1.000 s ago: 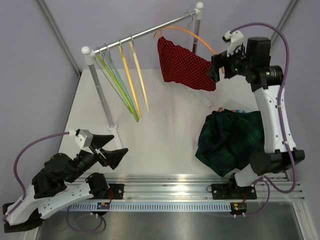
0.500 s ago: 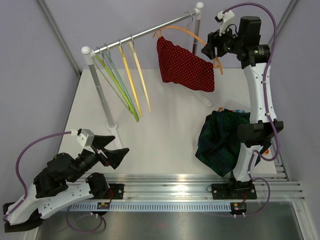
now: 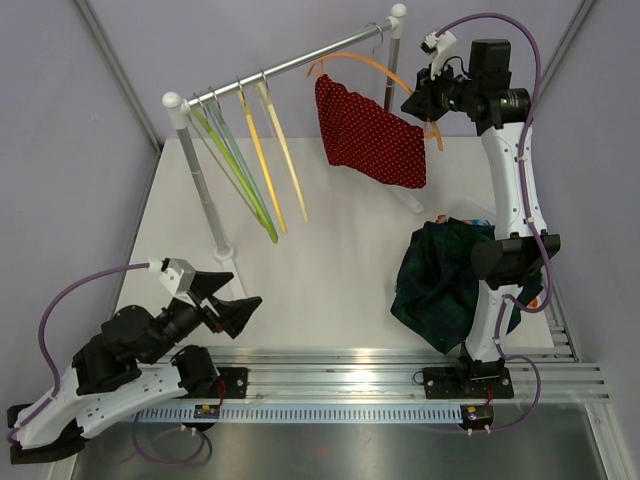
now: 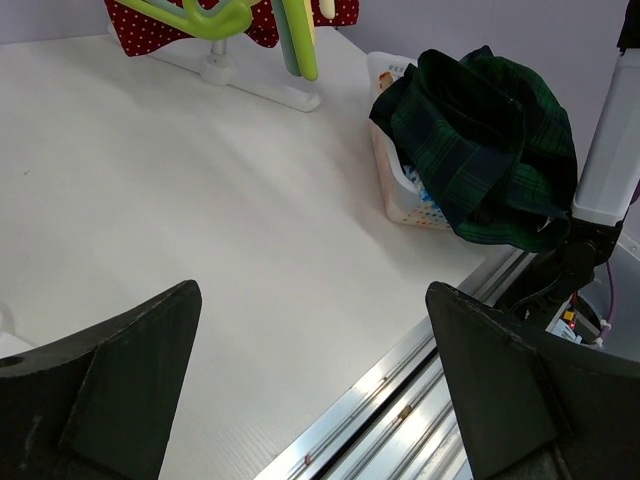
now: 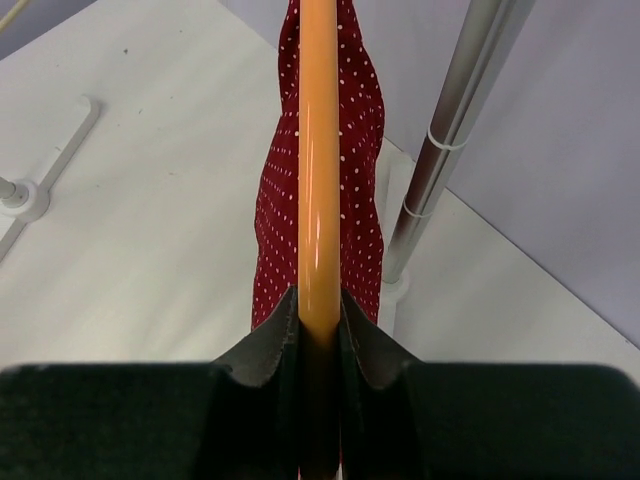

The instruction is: Remove the skirt from the hanger

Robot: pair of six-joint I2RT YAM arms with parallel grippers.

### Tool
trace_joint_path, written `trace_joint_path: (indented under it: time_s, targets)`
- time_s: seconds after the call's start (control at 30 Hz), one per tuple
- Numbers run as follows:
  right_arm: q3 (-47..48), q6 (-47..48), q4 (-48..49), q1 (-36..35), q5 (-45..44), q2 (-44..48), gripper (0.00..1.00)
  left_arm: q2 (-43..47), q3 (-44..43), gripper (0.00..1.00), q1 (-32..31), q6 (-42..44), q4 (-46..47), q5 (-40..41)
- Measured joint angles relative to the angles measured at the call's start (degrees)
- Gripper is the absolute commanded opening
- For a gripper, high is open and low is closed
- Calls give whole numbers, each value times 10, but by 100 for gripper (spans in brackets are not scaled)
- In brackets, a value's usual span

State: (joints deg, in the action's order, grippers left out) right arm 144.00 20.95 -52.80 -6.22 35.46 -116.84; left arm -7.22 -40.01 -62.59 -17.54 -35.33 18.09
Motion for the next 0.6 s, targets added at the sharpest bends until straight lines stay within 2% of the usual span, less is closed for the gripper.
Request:
trace_joint_path:
  time_s: [0.4, 0.6]
  targets:
    - [-74, -106, 100, 0, 54, 68, 0, -1, 39, 99, 0, 35, 48, 0]
    - [-81, -153, 146, 0, 82, 86, 0, -24, 41, 99, 0, 62, 76, -1]
